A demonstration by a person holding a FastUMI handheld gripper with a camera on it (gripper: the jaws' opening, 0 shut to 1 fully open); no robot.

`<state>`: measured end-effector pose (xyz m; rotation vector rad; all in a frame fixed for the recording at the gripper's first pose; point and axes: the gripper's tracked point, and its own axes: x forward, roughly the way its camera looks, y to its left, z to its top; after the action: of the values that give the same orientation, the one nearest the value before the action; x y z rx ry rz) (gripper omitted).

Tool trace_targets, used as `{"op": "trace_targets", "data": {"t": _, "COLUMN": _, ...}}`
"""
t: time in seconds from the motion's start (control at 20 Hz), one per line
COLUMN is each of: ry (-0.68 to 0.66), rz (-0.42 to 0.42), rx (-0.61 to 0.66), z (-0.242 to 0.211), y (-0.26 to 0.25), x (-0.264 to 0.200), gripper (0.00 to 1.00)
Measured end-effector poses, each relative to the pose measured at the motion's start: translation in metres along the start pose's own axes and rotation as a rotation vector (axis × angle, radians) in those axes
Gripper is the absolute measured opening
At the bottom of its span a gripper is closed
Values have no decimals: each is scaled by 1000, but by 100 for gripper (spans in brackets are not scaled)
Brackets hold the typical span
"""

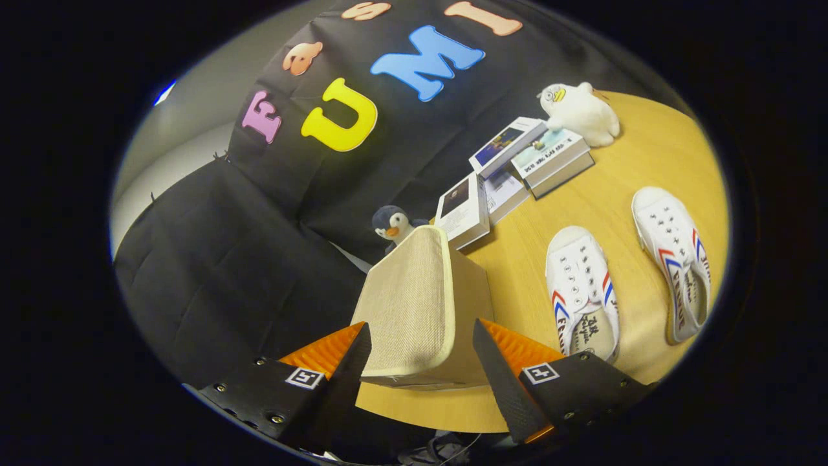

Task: Open the storage box then place both shoes into the box .Put the left shoe in first, then the right shoe, with the right side of both shoes facing outward in a uniform manner.

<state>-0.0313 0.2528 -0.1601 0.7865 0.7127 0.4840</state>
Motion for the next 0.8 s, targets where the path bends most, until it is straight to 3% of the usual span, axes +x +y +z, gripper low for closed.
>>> {"op": "trace_targets", "data": {"t": 0.3, "ry": 61, "rz": 23, "rx": 149, "z": -12, "y": -7, "x": 18, "gripper": 96}}
{"op": "trace_targets", "data": {"t": 0.35, "ry": 69, "rz": 24, "rx": 170, "z": -13, "y": -7, "x": 21, "gripper": 92}}
{"op": "trace_targets", "data": {"t": 0.5, "ry": 102, "rz": 15, "rx": 216, "z": -19, "y": -9, "x": 22, "gripper": 68}}
{"op": "trace_targets", "data": {"t": 0.55, "ry": 116, "rz": 20, "rx": 228, "z": -20, "y": -9, "x": 22, "gripper": 45}}
{"op": "trace_targets", "data": {"t": 0.7, "ry": 121, "rz": 36, "rx": 278, "z": -19, "y": -9, "x": 20, "gripper": 44}}
{"op": "trace_targets", "data": {"t": 0.75, "ry": 134, "rz": 45, "rx": 294, "z": -19, "y": -10, "x": 21, "gripper": 29}}
{"op": "trace_targets", "data": {"t": 0.8, "ry": 128, "rz": 61, "rx": 287, "z": -16, "y": -10, "x": 20, "gripper": 28}}
